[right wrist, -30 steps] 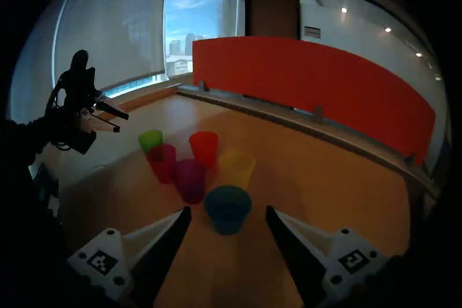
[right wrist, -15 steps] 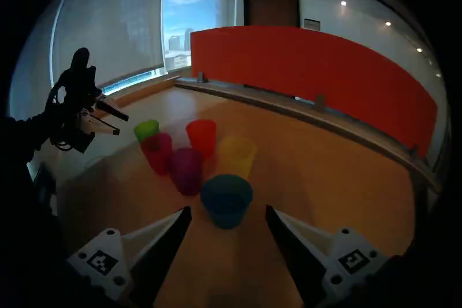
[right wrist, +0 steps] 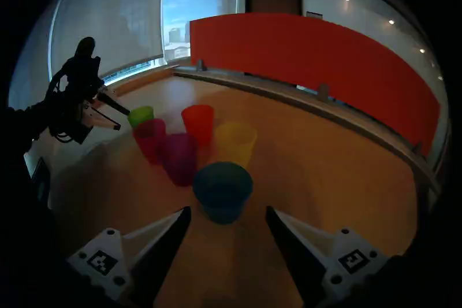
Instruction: Pour water
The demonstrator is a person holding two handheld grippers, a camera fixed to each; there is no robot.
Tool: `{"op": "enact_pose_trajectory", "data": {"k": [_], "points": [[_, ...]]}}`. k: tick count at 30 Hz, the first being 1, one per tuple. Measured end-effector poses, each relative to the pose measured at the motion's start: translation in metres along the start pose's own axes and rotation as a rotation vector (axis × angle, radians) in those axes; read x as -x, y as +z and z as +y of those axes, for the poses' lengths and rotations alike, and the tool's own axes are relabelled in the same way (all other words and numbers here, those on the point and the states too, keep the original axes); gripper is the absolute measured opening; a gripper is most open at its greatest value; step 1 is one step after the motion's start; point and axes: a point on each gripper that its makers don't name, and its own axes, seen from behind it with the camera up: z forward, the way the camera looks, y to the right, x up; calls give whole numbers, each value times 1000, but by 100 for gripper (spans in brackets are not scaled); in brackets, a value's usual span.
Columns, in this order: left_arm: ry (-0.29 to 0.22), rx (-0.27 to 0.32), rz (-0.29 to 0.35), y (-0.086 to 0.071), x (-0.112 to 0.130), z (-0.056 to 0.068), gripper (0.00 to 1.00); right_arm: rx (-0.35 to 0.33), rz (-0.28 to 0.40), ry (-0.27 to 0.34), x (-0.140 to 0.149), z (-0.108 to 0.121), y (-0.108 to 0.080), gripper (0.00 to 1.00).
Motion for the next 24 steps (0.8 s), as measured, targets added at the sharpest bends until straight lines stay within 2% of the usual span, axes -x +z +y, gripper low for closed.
{"op": "enact_pose_trajectory", "data": {"k": [12,24], "points": [[-12,32,-36,22,1,-2,83,-14,-33,5,9,3,21,100],[-6,51,-50,33,0,-1,83,-39,-55,-3,11,-2,43,100]]}}
